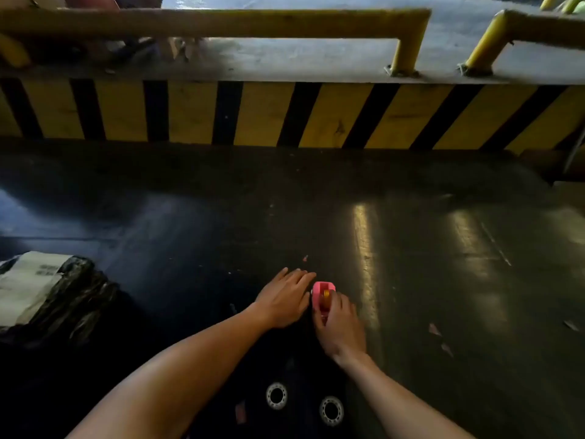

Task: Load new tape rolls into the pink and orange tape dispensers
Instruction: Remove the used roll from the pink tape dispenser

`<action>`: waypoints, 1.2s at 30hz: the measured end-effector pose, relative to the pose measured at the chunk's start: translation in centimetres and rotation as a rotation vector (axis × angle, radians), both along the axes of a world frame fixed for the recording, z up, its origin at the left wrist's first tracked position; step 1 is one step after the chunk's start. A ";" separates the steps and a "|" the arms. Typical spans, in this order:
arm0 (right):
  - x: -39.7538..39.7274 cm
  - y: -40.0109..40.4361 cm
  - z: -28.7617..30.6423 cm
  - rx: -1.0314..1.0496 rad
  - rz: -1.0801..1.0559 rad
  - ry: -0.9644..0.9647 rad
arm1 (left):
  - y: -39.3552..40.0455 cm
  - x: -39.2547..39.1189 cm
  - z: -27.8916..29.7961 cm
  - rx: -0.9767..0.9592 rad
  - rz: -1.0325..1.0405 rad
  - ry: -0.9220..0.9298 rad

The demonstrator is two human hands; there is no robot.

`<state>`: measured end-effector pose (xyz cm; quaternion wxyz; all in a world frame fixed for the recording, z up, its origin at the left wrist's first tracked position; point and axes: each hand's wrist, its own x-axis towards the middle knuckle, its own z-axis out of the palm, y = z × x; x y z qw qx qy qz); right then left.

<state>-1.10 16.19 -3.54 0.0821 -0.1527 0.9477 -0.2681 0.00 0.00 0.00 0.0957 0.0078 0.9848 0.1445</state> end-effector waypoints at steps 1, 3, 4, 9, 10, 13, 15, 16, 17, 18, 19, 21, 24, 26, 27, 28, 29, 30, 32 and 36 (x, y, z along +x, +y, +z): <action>0.1 0.1 -0.2 -0.008 -0.014 -0.031 | 0.3 -0.1 -0.2 0.011 -0.020 -0.009; 0.3 0.1 -1.0 -0.029 -0.047 -0.055 | 0.9 -0.4 -0.1 0.027 -0.044 -0.039; 0.3 0.2 -1.2 -0.026 -0.057 -0.069 | 1.3 -0.5 -0.1 0.030 -0.055 -0.055; -0.6 0.1 -2.1 -0.009 -0.085 -0.105 | 1.8 -2.4 -0.9 -0.006 -0.126 -0.115; -0.7 0.2 -2.4 -0.007 -0.079 -0.108 | 1.8 -2.7 -1.1 -0.010 -0.138 -0.119; -1.1 0.6 -2.8 -0.029 -0.044 -0.126 | 2.0 -3.1 -1.9 -0.010 -0.166 -0.119; -1.3 1.2 -2.9 -0.062 -0.019 -0.134 | 2.0 -2.8 -2.5 -0.005 -0.158 -0.101; -1.6 1.5 -2.9 -0.080 -0.004 -0.138 | 2.1 -2.6 -2.7 -0.006 -0.149 -0.099; -1.8 1.9 -2.8 -0.092 0.018 -0.152 | 2.1 -2.3 -2.9 -0.007 -0.143 -0.092; -2.0 2.4 -2.7 -0.100 0.051 -0.163 | 2.1 -1.9 -3.0 -0.003 -0.137 -0.081; -2.2 2.9 -2.6 -0.102 0.092 -0.178 | 2.2 -1.4 -3.1 -0.003 -0.134 -0.067; -2.5 4.1 -2.6 -0.096 0.189 -0.192 | 2.3 -0.3 -3.3 0.004 -0.130 -0.044; -2.9 5.9 -3.1 -0.056 0.336 -0.192 | 2.4 1.8 -3.9 -0.002 -0.131 0.001; -2.6 6.8 -3.0 -0.053 0.400 -0.195 | 2.6 3.4 -4.2 0.010 -0.141 0.038; -2.3 7.0 -2.8 -0.060 0.426 -0.190 | 2.6 4.2 -4.3 0.027 -0.140 0.048; -2.1 7.1 -2.7 -0.073 0.455 -0.186 | 2.7 5.1 -4.4 0.043 -0.135 0.053; -1.7 7.2 -2.6 -0.084 0.479 -0.186 | 2.7 5.9 -4.5 0.057 -0.129 0.058; -1.3 7.2 -2.5 -0.096 0.501 -0.186 | 2.7 6.7 -4.7 0.075 -0.118 0.064; -0.6 6.9 -2.5 -0.109 0.531 -0.195 | 2.6 8.4 -4.9 0.113 -0.080 0.072; 0.9 5.9 -2.6 -0.121 0.578 -0.193 | 1.9 11.0 -5.0 0.163 0.001 0.084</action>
